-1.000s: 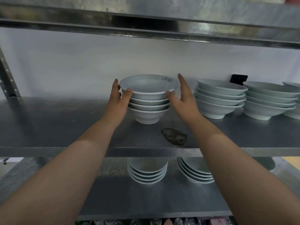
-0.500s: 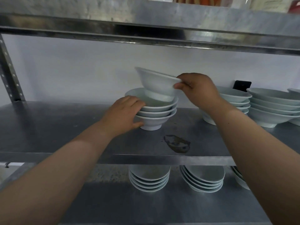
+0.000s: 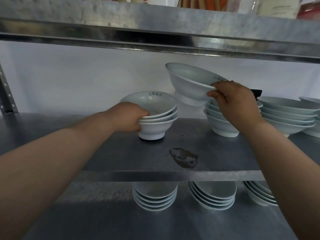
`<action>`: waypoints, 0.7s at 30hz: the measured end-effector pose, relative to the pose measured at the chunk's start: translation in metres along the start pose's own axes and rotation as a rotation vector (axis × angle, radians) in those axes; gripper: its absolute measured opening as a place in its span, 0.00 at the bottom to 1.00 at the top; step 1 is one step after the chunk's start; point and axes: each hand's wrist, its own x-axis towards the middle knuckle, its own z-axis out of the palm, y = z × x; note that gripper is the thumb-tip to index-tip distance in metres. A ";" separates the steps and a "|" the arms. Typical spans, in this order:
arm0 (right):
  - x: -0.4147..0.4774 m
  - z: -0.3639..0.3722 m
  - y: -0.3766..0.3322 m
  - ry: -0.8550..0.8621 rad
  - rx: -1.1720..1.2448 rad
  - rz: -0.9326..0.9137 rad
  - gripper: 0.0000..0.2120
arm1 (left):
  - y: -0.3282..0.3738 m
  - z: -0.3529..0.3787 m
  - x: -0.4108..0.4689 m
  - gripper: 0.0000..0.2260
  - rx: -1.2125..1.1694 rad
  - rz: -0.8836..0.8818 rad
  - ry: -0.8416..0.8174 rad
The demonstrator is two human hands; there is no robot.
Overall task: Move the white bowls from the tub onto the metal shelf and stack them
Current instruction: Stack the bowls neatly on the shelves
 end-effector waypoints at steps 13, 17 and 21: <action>-0.049 0.020 -0.016 -0.027 0.050 -0.083 0.06 | -0.061 -0.018 -0.042 0.14 0.019 -0.337 0.188; -0.060 0.046 -0.031 -0.090 0.118 -0.168 0.04 | -0.058 -0.041 -0.038 0.11 0.061 -0.324 0.249; -0.067 0.074 -0.040 -0.214 0.149 -0.195 0.07 | -0.036 -0.065 -0.024 0.13 0.082 -0.269 0.291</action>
